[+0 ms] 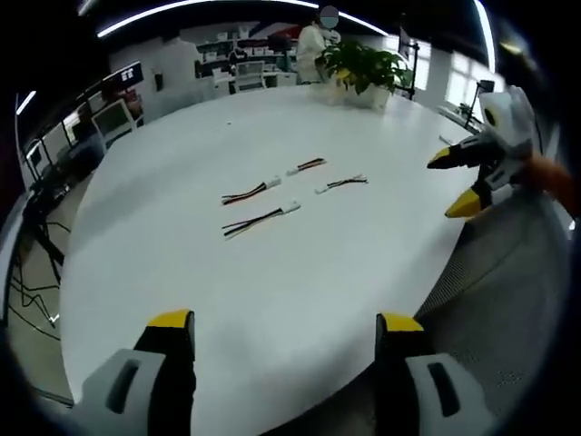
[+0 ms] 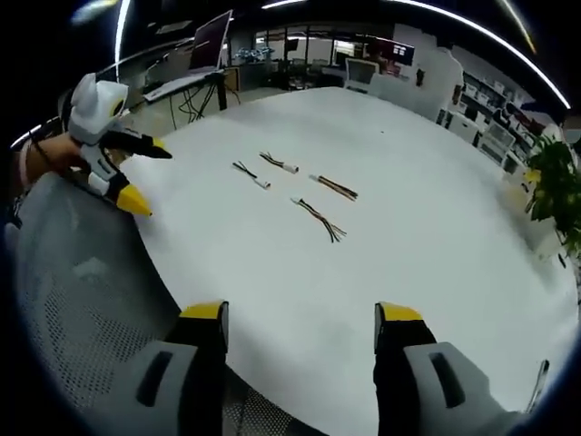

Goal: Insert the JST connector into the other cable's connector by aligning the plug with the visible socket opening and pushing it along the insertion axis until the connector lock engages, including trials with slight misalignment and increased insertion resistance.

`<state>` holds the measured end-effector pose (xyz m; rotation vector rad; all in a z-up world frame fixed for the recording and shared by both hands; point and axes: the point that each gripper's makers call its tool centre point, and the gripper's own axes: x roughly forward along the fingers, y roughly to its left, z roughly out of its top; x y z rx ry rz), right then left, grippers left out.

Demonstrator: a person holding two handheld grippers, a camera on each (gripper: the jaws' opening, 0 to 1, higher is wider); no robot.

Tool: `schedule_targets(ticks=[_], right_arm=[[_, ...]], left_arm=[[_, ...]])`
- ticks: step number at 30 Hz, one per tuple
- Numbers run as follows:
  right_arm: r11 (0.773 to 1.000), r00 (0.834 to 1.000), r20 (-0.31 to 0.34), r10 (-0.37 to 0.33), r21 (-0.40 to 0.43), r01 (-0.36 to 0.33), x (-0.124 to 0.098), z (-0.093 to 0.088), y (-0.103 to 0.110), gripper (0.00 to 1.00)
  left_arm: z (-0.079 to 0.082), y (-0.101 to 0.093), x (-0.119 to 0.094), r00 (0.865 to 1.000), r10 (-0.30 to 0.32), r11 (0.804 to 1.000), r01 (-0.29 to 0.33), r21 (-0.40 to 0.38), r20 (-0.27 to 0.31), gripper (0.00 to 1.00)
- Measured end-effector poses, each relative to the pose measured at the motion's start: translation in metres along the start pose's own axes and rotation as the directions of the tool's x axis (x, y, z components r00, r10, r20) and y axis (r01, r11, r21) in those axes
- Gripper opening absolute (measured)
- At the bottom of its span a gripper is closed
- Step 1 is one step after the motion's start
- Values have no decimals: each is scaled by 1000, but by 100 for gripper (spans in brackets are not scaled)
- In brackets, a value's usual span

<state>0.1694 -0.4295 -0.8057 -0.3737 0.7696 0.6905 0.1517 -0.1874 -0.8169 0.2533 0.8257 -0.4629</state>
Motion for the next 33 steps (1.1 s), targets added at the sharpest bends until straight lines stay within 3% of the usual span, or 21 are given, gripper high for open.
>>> schedule_targets(ticks=[6,12,16,21,24,28,33], right_arm=[[999,1000,-18,21,-45,-22,0,-1,9,60],[999,999,-9,38,-15,-38,-7,4,9,59],[998,999,-9,43,-42,-43,-12,9,6,54],[997,999,18,43,-65,-41,-20,25,0,52],[997,997,67,44,-68,-40,-26,38,-5,48],[997,996,86,31,-74,-25,-33,49,-14,48],[997,990,134,42,-71,-33,-38,69,-22,47]], left_arm=[[0,2,1,1000,-2,1000,2,-7,-1,78],[0,5,-1,1000,11,1000,-11,-26,2,78],[-1,4,-2,999,29,1000,-28,13,-16,78],[1,1,-7,999,45,999,-44,32,-16,77],[5,3,-10,999,47,999,-47,8,-1,77],[12,7,-18,998,54,997,-52,-50,27,77],[22,15,-27,997,74,997,-73,-26,37,77]])
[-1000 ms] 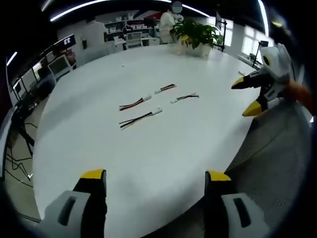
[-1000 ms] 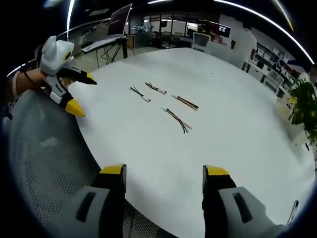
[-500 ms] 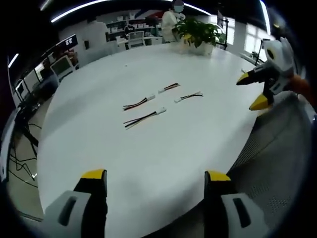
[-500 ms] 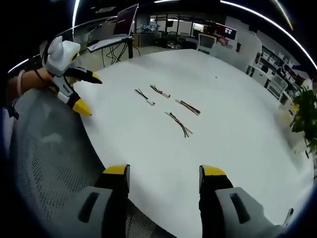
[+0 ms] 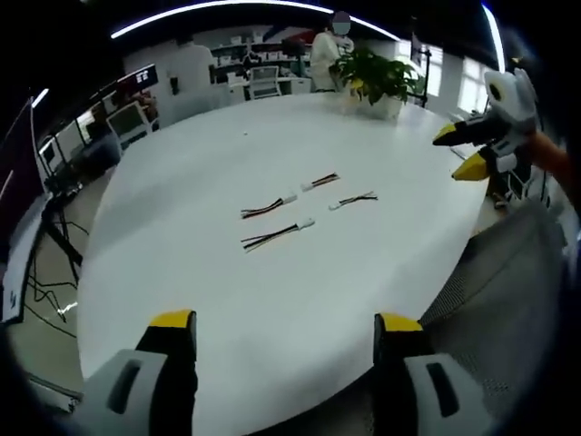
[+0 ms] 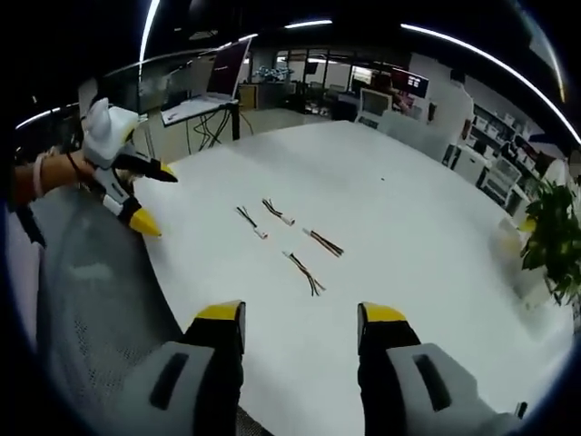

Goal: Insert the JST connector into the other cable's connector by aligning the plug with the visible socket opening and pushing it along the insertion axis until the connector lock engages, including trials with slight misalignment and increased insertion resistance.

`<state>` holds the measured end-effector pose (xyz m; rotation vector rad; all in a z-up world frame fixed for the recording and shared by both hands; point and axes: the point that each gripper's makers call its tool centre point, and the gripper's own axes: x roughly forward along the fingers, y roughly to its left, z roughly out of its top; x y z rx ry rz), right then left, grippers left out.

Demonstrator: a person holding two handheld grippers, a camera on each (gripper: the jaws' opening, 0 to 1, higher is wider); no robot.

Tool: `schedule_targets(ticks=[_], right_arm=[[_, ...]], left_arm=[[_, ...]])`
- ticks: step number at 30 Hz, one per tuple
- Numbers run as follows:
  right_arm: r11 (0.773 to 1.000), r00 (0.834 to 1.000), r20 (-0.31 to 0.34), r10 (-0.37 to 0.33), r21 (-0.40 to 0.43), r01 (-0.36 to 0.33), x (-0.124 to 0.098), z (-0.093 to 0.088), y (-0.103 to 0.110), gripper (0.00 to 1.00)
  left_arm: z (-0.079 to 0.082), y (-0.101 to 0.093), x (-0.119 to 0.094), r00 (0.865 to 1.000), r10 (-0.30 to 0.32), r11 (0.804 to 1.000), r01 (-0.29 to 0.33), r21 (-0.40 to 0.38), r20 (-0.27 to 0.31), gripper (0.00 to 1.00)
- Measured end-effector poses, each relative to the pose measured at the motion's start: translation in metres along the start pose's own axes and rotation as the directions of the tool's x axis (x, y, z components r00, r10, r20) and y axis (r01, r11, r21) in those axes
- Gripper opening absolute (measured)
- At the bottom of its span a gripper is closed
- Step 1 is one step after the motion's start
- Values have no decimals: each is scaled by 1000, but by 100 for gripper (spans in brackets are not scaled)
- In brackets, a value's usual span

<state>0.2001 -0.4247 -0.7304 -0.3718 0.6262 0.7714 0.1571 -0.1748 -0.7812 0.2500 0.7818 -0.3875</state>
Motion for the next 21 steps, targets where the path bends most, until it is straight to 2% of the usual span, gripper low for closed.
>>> schedule_targets(ticks=[4,7,9,12,14,18,21], right_arm=[[1000,999,39,3,-19,-2,-2,18,-9,46],[1000,998,62,6,-29,-4,-2,30,-15,44],[999,997,77,11,-39,-8,-2,39,-18,43],[998,995,96,41,-58,-35,0,48,-18,40],[996,994,95,56,-74,-49,2,53,-18,39],[992,994,91,58,-121,-47,4,61,-23,38],[989,990,116,82,-128,-67,6,70,-25,38]], left_arm=[[16,16,-6,999,46,995,-47,86,10,77],[33,22,-10,998,49,992,-53,113,34,76],[43,24,-11,998,44,992,-50,119,54,75],[59,28,-9,997,41,996,-46,76,69,76],[68,26,-8,996,24,997,-30,74,87,76],[80,28,-3,995,28,993,-39,111,98,76],[84,32,6,996,27,993,-37,112,87,75]])
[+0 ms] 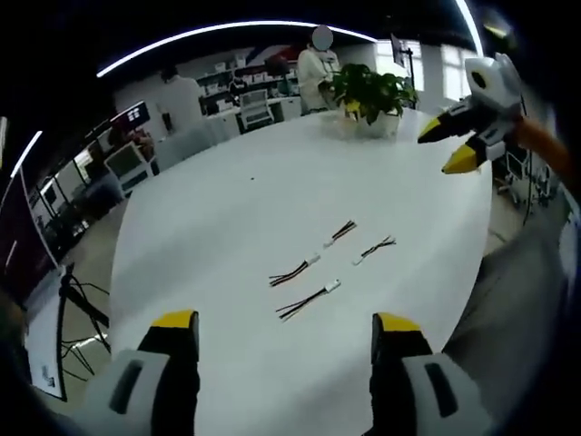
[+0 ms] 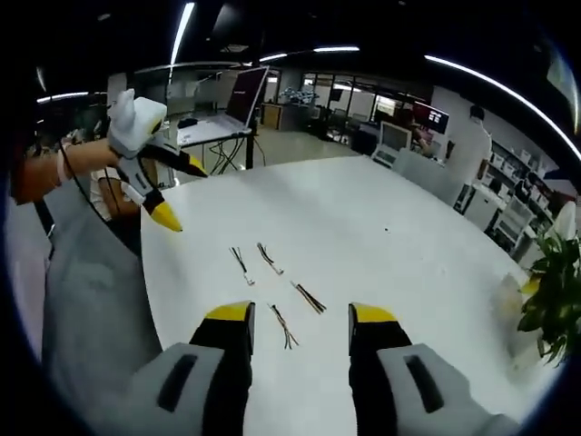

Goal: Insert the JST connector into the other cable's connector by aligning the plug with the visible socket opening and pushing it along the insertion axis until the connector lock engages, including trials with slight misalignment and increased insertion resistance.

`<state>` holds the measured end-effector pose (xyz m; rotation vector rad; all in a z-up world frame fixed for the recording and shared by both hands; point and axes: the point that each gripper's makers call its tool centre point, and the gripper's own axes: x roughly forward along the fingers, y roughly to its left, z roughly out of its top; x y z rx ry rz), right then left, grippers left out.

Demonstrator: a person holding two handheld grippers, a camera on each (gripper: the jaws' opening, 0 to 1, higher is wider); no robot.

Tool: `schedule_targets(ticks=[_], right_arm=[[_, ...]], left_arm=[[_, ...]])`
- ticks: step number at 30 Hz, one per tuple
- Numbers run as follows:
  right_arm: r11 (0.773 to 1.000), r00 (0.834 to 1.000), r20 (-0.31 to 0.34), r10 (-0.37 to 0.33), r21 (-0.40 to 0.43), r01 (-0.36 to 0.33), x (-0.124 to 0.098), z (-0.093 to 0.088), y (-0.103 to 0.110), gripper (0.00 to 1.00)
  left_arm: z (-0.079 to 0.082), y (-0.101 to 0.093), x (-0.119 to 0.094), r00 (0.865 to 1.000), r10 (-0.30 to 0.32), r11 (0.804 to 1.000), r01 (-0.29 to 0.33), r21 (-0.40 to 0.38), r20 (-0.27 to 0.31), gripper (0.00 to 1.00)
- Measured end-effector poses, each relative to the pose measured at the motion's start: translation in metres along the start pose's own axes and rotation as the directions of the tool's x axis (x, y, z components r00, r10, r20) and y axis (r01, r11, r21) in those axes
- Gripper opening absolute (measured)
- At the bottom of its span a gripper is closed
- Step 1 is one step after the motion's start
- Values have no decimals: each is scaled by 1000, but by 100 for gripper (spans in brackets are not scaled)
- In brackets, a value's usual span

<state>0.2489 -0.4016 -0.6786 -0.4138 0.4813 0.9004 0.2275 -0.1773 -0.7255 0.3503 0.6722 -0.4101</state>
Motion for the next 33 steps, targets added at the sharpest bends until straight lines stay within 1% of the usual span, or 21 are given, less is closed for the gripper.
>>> schedule_targets(ticks=[2,4,7,9,12,14,18,20,22,23,25,29,33], right_arm=[[1000,1000,7,5,-8,-5,2,5,-3,37],[999,1000,16,7,-41,-7,5,11,-7,35],[998,999,36,13,-59,-11,8,21,-14,33],[997,999,45,18,-71,-15,11,26,-18,33],[995,998,60,26,-93,-21,17,33,-22,32],[994,998,58,35,-107,-29,21,35,-21,32],[991,997,56,47,-125,-40,27,35,-21,32],[990,997,53,55,-133,-47,30,35,-20,32],[990,997,51,58,-135,-50,32,35,-21,32],[989,997,51,59,-136,-52,35,34,-25,32],[989,997,51,61,-137,-53,38,34,-27,32],[988,997,49,60,-143,-52,43,34,-29,31],[990,997,43,59,-129,-53,48,28,-31,31]], left_arm=[[0,3,6,1000,3,1000,-3,-28,-10,74],[2,6,10,1000,8,999,-9,-39,-17,73],[9,9,13,1000,16,999,-17,-32,-18,73],[14,10,13,1000,18,1000,-18,-21,-9,73],[21,10,17,1000,5,1000,-5,-24,1,73],[24,8,18,1000,1,1000,-1,-18,3,73],[28,2,24,1000,-17,1000,17,19,7,72],[27,-2,30,999,-34,999,34,27,-2,72],[25,-3,35,999,-36,999,36,30,-10,71],[24,-4,38,999,-37,999,38,35,-15,71],[23,-5,42,999,-41,998,42,39,-16,70],[26,-4,48,999,-47,997,47,61,-4,68],[29,-6,55,998,-60,996,59,69,4,65]])
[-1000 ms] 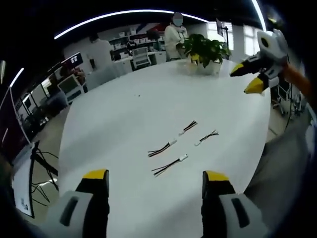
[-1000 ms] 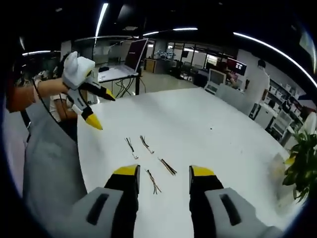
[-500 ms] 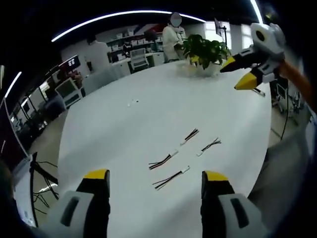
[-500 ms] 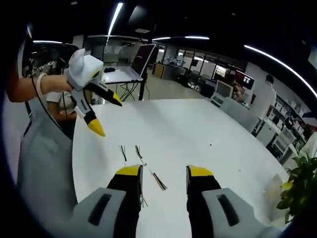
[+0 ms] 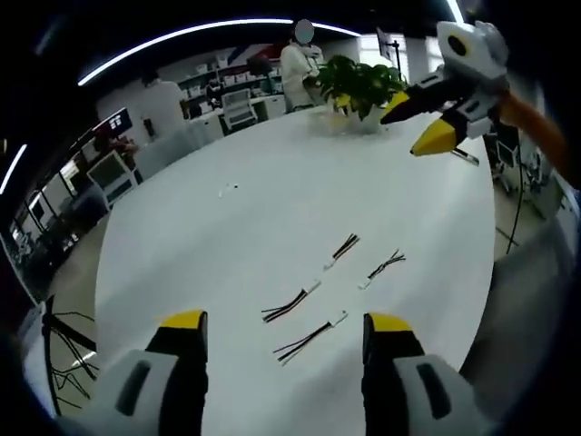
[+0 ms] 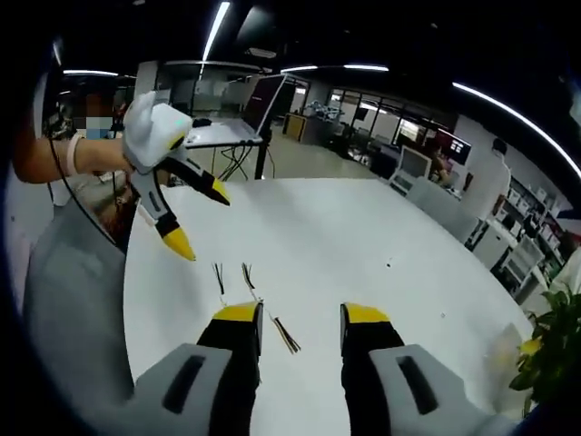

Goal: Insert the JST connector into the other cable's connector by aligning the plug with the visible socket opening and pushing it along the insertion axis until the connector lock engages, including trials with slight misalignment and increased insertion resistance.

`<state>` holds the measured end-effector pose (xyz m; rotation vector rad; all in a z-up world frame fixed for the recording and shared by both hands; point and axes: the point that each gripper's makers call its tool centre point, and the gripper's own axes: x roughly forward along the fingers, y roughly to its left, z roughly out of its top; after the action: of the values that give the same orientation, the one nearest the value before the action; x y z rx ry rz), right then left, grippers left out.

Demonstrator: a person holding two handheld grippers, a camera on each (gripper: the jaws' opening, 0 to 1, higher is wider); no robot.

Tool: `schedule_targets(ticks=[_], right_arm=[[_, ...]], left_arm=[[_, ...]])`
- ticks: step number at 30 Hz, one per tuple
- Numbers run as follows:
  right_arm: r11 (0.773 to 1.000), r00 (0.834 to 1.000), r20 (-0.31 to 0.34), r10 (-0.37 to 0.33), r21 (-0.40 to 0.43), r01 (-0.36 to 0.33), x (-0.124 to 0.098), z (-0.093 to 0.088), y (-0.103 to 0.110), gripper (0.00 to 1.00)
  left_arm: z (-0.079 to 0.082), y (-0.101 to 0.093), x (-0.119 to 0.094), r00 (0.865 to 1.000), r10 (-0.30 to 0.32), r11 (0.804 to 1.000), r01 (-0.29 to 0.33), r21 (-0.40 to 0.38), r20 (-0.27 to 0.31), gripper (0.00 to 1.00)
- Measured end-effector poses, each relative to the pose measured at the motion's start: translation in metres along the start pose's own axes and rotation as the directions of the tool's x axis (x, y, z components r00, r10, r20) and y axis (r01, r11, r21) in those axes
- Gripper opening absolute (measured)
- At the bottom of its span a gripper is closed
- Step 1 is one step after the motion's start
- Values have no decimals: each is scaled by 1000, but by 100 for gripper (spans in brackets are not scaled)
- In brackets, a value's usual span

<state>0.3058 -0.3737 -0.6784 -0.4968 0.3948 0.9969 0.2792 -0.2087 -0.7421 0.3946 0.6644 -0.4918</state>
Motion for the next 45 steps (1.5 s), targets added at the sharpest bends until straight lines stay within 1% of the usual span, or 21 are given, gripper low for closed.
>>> schedule_targets(ticks=[5,11,16,20,24,28,29,32,36,39,41,45], right_arm=[[1000,1000,-19,9,17,-9,6,-14,0,31],[1000,999,-40,9,29,-8,13,-28,-8,31],[999,999,-37,19,40,-18,18,-31,-11,30],[999,999,-37,21,42,-19,25,-34,-13,30],[999,999,-31,25,41,-24,34,-36,-13,31],[998,999,-7,44,49,-44,42,-36,-11,29],[998,999,-5,50,50,-49,45,-36,-10,29],[997,998,-7,59,40,-58,51,-38,-8,27],[996,997,-7,71,52,-70,59,-41,-9,27],[996,997,-6,74,47,-74,63,-41,-7,26],[996,997,-3,83,41,-83,66,-43,-7,25],[993,993,0,117,10,-117,75,-45,-1,21]], left_arm=[[7,-3,9,1000,-12,999,12,47,17,62],[17,-3,17,999,-29,998,27,57,44,61],[19,-5,27,997,-62,993,58,102,39,58],[18,-3,33,998,-58,989,53,135,31,55],[20,-3,39,997,-70,982,62,181,42,49],[20,-6,46,995,-90,979,80,190,46,46],[20,-4,51,994,-96,978,86,188,46,46],[19,-5,55,994,-102,978,92,185,47,46],[17,-3,61,993,-109,978,99,185,43,45],[16,-2,64,993,-108,973,97,208,42,45],[15,-2,66,992,-117,972,106,210,40,43],[15,-7,70,987,-153,964,139,227,44,37]])
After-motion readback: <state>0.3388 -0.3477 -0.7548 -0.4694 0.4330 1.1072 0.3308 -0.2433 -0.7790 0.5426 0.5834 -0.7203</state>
